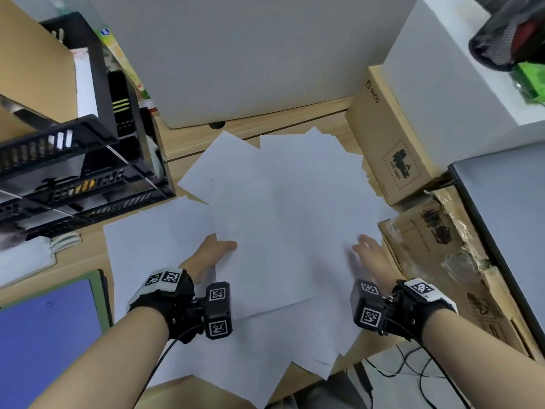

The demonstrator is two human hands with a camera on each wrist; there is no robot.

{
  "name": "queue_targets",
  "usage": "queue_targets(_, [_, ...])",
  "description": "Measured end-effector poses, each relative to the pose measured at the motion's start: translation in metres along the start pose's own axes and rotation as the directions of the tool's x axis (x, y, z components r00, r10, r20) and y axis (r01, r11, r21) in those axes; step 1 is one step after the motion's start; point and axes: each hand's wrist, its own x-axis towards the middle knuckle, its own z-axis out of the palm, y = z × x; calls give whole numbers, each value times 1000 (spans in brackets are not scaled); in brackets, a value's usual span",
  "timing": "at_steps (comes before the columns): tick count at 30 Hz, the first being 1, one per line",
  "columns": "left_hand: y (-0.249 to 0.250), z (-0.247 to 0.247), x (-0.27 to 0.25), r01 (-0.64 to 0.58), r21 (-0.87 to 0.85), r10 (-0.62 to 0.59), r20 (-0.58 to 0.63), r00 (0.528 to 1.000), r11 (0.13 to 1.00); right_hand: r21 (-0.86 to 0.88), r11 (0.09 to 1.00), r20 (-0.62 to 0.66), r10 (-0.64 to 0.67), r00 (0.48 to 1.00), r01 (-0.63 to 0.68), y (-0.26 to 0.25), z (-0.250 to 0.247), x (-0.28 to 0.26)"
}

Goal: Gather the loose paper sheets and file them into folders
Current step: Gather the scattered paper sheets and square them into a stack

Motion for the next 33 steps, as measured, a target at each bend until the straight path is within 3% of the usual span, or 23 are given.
queue_targets(3, [-4,4,-1,-3,-1,3,-26,1000,1000,-129,992,135,27,991,-10,6,3,1])
queue_targets(7, [-6,3,-1,35,3,-35,-101,994,999,-412,906,252,15,968,93,0,17,2])
queue_targets(13, [-9,3,-4,100,-21,-102,-138,985,995,-421,874,389,-68,919,243,-23,45,-17])
queue_targets(16, [-13,2,-3,87,-16,-89,-119,989,996,-275,935,229,-162,960,223,-17,38,-10])
queue_targets(19, [-19,6,1,49,-77,-53,-59,997,996,-101,993,40,-61,997,65,-14,24,-8])
queue_targets(23, [-19,25,5,40,-93,-36,36,999,995,10,995,91,94,991,-96,-6,30,-5])
queue_targets(30, [-20,60,6,53,-53,-43,171,984,997,5,996,147,91,985,-93,-3,43,-15])
queue_targets(33, [-19,59,4,19,-9,-18,169,986,1000,-12,997,60,72,996,-71,2,40,-13])
